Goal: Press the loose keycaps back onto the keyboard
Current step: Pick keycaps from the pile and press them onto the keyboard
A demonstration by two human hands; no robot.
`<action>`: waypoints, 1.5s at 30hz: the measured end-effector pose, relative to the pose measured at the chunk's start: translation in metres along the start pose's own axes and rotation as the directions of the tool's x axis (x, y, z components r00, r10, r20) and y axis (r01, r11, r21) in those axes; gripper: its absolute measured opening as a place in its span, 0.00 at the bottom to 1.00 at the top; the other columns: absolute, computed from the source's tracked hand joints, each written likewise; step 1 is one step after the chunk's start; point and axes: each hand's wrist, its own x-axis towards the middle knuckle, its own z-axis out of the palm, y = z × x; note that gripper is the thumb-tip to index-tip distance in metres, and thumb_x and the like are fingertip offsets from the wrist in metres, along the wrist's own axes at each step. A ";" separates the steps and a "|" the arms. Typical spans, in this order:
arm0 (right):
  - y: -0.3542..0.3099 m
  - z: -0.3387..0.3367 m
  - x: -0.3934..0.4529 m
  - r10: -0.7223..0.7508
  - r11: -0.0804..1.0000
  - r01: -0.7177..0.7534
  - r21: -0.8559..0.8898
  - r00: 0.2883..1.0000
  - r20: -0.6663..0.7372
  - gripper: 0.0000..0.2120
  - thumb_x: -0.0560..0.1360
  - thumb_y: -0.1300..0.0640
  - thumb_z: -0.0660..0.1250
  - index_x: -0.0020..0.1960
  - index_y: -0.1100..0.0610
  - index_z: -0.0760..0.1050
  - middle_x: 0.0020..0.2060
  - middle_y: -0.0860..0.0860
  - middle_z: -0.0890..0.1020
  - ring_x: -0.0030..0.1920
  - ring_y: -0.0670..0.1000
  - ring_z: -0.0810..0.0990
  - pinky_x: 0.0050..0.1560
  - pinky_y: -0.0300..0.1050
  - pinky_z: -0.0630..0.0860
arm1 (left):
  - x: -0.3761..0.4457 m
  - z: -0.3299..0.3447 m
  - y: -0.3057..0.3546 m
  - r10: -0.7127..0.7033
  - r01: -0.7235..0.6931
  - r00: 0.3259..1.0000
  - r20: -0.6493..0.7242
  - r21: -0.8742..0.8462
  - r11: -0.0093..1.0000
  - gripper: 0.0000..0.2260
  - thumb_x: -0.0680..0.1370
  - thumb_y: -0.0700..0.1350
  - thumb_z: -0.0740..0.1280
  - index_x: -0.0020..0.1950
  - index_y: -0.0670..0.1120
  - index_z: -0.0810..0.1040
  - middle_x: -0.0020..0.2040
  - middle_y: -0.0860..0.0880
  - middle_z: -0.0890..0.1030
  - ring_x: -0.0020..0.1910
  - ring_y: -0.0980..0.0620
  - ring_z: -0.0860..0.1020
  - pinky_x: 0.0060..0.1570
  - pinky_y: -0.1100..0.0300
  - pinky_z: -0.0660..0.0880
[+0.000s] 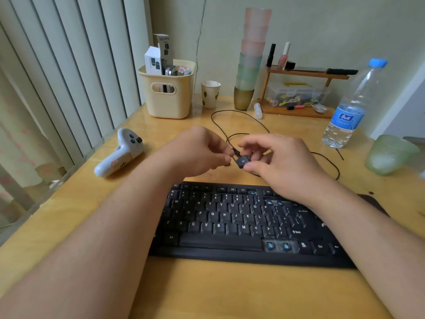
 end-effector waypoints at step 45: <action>-0.032 -0.056 -0.101 0.216 0.957 -0.159 -0.242 0.950 0.228 0.06 0.70 0.47 0.79 0.45 0.40 0.84 0.39 0.36 0.83 0.41 0.42 0.81 0.45 0.44 0.80 | -0.034 0.025 0.042 0.252 -0.262 0.856 0.452 -0.040 0.964 0.07 0.75 0.53 0.78 0.52 0.58 0.87 0.38 0.57 0.80 0.40 0.57 0.79 0.56 0.57 0.75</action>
